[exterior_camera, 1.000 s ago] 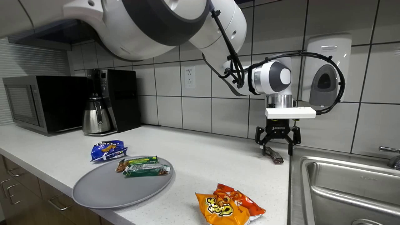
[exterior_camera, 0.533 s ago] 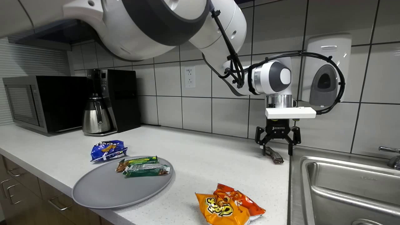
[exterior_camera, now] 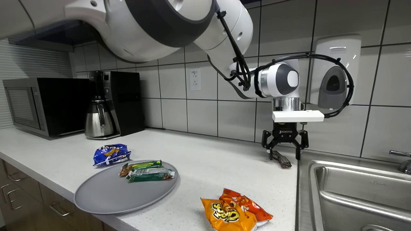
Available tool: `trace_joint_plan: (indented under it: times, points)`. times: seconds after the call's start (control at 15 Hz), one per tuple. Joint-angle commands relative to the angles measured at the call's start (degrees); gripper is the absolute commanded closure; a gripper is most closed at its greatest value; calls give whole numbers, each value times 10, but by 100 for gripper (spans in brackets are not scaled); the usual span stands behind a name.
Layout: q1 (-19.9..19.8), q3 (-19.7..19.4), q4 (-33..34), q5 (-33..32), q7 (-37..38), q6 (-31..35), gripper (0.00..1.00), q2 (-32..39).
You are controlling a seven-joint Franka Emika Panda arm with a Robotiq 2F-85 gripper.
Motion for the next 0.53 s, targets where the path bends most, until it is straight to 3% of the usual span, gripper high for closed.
trace_joint_plan:
  times: [0.0,0.47]
  points:
    - [-1,2,7,3,1,0,26,2]
    - [1,3,3,2,-3,1,80,-2]
